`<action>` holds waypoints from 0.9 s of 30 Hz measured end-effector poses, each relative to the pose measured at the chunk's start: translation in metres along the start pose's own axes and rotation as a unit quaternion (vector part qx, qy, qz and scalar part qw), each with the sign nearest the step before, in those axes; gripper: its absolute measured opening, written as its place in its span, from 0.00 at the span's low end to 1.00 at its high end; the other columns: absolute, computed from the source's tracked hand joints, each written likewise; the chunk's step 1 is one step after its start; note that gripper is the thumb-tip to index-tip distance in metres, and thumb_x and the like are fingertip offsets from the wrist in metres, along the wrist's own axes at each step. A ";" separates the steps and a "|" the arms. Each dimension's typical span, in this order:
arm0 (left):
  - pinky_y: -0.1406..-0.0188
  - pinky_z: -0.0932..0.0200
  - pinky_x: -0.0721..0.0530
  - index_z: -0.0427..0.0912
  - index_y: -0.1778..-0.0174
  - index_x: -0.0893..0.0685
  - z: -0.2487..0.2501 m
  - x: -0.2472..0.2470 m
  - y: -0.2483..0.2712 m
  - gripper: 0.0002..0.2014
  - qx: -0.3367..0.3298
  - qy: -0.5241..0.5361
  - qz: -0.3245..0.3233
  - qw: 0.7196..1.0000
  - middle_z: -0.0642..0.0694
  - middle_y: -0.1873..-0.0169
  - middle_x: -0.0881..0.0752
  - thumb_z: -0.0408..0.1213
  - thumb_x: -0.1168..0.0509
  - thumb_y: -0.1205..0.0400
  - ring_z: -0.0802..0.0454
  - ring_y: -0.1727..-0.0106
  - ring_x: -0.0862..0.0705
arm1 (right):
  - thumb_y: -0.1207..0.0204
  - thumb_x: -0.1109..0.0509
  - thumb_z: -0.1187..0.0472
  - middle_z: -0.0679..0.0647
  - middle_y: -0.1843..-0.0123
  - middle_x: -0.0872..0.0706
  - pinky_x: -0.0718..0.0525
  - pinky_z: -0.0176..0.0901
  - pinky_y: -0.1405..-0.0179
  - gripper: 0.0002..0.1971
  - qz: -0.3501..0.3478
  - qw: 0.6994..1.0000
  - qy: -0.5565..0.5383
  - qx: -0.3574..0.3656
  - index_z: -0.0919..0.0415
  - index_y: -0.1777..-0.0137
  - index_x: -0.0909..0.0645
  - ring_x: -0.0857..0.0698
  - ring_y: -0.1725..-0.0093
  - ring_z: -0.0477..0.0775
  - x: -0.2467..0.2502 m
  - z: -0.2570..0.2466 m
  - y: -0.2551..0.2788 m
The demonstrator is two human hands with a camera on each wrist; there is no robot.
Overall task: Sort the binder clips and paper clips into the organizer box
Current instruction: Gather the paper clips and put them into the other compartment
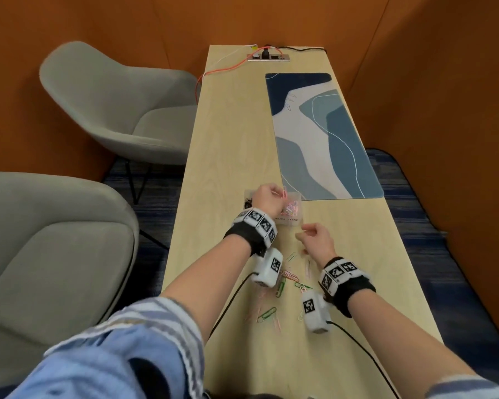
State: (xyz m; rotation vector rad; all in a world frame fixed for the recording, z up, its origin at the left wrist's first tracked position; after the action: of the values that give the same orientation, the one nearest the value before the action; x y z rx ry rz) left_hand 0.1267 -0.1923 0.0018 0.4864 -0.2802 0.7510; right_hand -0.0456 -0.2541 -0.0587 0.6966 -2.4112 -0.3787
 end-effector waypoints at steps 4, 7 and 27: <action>0.50 0.53 0.11 0.42 0.57 0.12 0.011 -0.001 -0.012 0.03 0.001 -0.044 0.004 0.999 0.41 0.51 0.09 0.31 0.30 0.24 0.43 0.51 0.11 | 0.22 0.34 0.65 0.60 0.54 0.21 0.16 0.46 0.69 0.18 -0.088 0.991 -0.075 -0.070 0.66 0.33 0.24 0.23 0.64 0.51 -0.029 0.000 -0.010; 0.44 0.53 0.13 0.40 0.50 0.10 0.008 -0.001 -0.015 0.10 0.010 -0.059 -0.013 0.998 0.41 0.47 0.10 0.31 0.37 0.20 0.42 0.46 0.11 | 0.23 0.32 0.65 0.54 0.64 0.22 0.17 0.43 0.72 0.12 -0.100 0.987 -0.086 -0.086 0.63 0.40 0.19 0.25 0.66 0.48 -0.038 -0.005 -0.016; 0.46 0.54 0.18 0.41 0.53 0.14 -0.072 0.038 0.067 0.08 -0.088 -0.237 -0.034 0.967 0.43 0.52 0.12 0.35 0.38 0.20 0.44 0.50 0.14 | 0.24 0.36 0.64 0.59 0.60 0.14 0.17 0.46 0.61 0.09 -0.046 0.996 0.043 0.060 0.59 0.61 0.16 0.17 0.61 0.56 -0.005 -0.063 -0.014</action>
State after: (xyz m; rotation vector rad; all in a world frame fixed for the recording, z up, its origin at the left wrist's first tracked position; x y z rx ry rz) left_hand 0.1107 -0.0911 -0.0222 0.5010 -0.7667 0.5279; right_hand 0.0021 -0.2695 -0.0182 0.8606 -2.3398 -0.2369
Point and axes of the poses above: each hand's wrist, its own y-axis away from the middle knuckle, its own x-axis out of the back of the hand, z = x × y, the point moved 10 cm from there along -y, towards the middle knuckle
